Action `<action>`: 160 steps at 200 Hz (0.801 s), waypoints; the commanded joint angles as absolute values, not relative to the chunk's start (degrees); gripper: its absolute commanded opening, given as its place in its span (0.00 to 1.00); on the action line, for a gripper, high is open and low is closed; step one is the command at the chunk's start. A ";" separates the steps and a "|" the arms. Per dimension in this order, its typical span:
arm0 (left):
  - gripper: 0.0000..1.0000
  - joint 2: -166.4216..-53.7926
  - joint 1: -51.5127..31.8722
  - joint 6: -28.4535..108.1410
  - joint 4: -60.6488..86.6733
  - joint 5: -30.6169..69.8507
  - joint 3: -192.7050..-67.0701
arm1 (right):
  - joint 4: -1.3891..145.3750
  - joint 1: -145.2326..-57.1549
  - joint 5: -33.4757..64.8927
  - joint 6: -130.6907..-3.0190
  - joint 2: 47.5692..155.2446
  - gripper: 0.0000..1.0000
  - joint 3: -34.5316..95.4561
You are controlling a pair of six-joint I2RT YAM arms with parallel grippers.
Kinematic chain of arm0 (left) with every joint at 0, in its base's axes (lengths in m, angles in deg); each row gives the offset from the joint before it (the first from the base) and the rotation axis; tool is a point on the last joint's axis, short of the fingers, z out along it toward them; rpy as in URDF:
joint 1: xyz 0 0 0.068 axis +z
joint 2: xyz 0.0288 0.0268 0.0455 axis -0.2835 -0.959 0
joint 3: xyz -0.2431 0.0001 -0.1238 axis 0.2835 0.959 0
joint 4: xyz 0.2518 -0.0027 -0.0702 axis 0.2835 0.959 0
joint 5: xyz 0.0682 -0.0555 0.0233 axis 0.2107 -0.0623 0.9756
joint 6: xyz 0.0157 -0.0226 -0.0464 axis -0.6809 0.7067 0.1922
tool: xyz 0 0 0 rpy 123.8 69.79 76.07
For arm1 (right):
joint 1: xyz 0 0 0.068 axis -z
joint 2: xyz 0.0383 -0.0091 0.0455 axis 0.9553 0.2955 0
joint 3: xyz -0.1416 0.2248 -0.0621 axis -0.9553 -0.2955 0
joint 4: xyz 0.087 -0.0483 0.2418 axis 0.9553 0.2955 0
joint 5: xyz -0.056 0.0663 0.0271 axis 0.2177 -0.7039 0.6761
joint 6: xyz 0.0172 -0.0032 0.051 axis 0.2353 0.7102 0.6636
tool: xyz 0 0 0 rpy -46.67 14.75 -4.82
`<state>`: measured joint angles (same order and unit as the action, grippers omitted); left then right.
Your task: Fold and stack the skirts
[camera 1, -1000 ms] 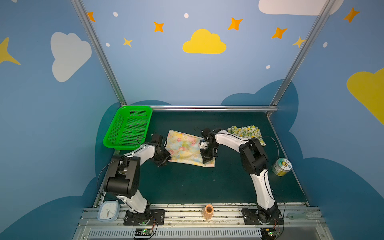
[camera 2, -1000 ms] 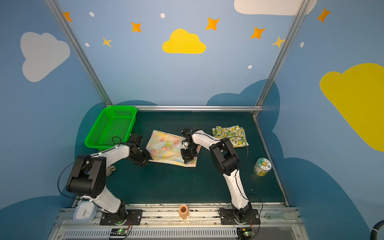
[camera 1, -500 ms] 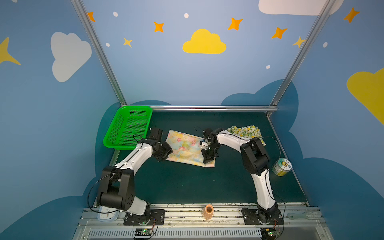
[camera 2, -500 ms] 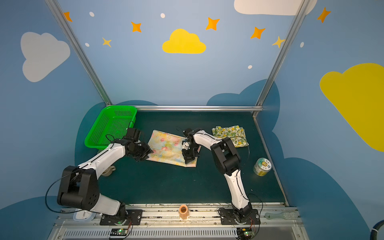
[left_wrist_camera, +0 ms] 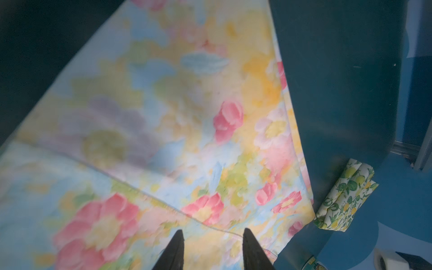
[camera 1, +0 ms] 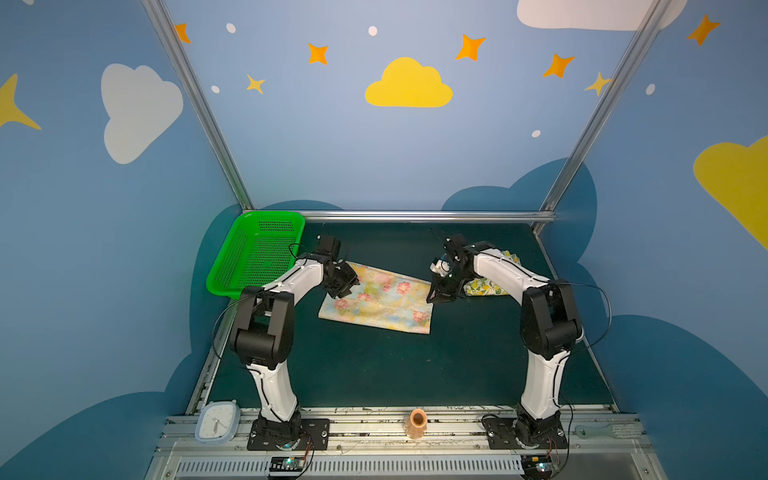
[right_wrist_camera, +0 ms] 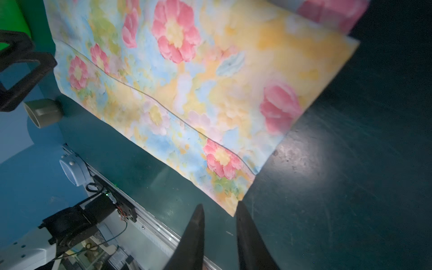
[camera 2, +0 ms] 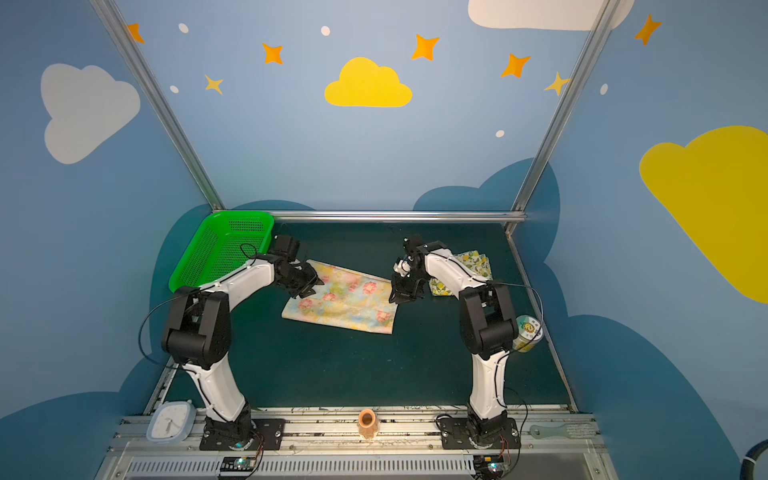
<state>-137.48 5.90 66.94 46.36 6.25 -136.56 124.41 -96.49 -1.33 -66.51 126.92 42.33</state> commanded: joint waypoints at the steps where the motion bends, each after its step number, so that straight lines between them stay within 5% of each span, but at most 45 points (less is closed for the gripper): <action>1: 0.42 -141.25 6.10 65.53 46.44 5.07 -142.35 | 121.04 -95.04 -2.43 -63.89 127.23 0.26 39.41; 133: 0.45 -151.70 8.91 66.45 45.53 2.66 -151.92 | 121.97 -91.28 -1.58 -63.65 143.00 0.26 56.14; 160: 0.45 -152.01 9.09 66.61 45.36 2.38 -152.22 | 121.89 -91.27 -0.71 -63.69 143.52 0.12 57.33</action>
<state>-151.53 8.94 66.55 45.74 3.23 -150.86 120.66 -91.60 -1.77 -63.63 142.92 55.34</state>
